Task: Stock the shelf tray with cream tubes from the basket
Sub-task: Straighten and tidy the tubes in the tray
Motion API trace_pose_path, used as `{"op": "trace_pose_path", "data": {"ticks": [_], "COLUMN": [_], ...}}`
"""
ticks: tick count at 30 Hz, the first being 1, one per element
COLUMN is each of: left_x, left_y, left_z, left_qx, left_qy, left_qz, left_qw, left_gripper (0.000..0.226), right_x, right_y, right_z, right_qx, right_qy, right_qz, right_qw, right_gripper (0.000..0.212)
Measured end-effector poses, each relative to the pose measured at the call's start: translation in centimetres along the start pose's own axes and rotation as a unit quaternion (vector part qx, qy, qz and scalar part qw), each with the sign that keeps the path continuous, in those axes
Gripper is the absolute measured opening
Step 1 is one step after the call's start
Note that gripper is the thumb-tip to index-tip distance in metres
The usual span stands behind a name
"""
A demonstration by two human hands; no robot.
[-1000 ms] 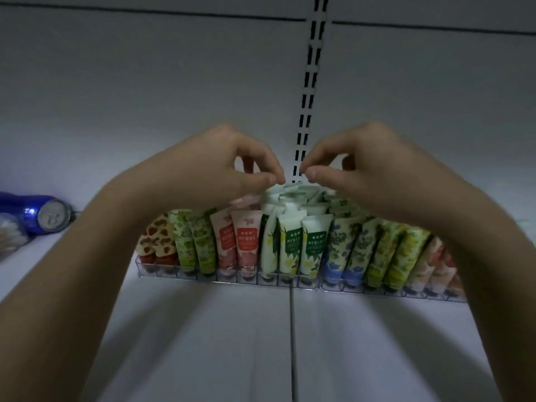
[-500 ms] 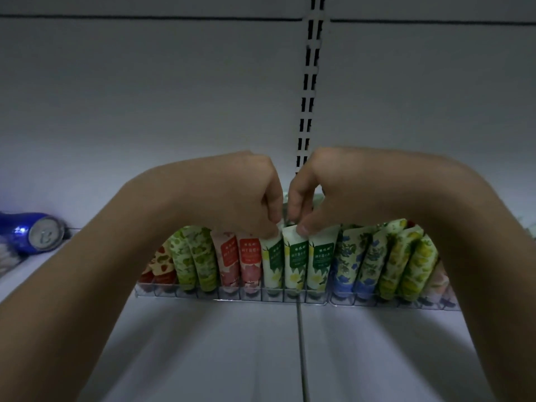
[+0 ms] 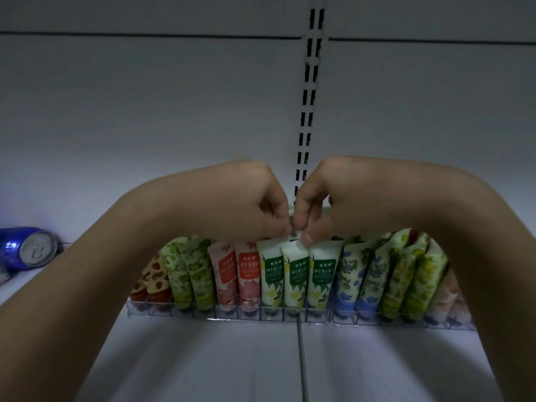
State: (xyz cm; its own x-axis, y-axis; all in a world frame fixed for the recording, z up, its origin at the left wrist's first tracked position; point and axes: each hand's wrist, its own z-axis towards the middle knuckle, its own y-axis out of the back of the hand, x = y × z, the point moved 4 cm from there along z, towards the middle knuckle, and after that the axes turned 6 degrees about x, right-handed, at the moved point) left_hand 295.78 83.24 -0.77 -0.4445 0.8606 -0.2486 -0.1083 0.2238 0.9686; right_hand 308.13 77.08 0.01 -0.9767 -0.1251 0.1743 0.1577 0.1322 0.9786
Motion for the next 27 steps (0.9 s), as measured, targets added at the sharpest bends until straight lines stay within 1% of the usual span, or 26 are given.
{"op": "trace_pose_path", "data": {"ticks": [3,6,10,14,16,18,20,23,27], "left_x": [-0.2,-0.8,-0.8,-0.6,-0.6,-0.2,0.6,1.7,2.0], "left_y": [0.4,-0.2,-1.2,-1.2,-0.7,0.2,0.9,0.9,0.3], "left_z": [-0.3,0.0,0.7,0.8,0.6,0.4,0.2,0.3,0.7], "left_qx": [-0.014,-0.006,-0.006,-0.006,-0.015,-0.046,-0.069,-0.058,-0.032], "left_qy": [-0.009,-0.021,-0.023,-0.032,-0.038,-0.036,-0.021,-0.003,-0.006], "left_qz": [-0.01,-0.002,0.051,0.044,0.023,0.024,0.031,0.04,0.011], "left_qw": [1.0,1.0,0.998,0.998,0.999,0.998,0.997,0.998,0.999], "left_gripper": [0.014,0.013,0.014,0.009,0.01,0.018,0.016,0.006,0.003], "right_x": [-0.8,-0.9,-0.7,-0.7,-1.0,-1.5,-1.9,-1.7,-1.1], "right_y": [0.6,0.1,-0.4,-0.2,0.3,1.0,1.6,1.3,0.4], "right_z": [-0.8,-0.7,-0.2,-0.2,-0.4,-0.8,-0.9,-0.2,0.9], "right_qx": [0.013,0.034,0.034,0.034,0.019,-0.017,-0.056,-0.079,-0.072], "right_qy": [-0.02,-0.034,-0.024,-0.013,-0.007,-0.001,0.002,0.018,0.033], "right_qz": [0.0,-0.011,-0.029,-0.018,-0.002,0.013,0.023,0.036,0.029], "right_qw": [1.0,0.999,0.999,0.999,1.0,1.0,0.998,0.996,0.996], "right_gripper": [0.013,0.012,0.011,0.011,0.009,0.007,0.006,0.005,0.002]}}
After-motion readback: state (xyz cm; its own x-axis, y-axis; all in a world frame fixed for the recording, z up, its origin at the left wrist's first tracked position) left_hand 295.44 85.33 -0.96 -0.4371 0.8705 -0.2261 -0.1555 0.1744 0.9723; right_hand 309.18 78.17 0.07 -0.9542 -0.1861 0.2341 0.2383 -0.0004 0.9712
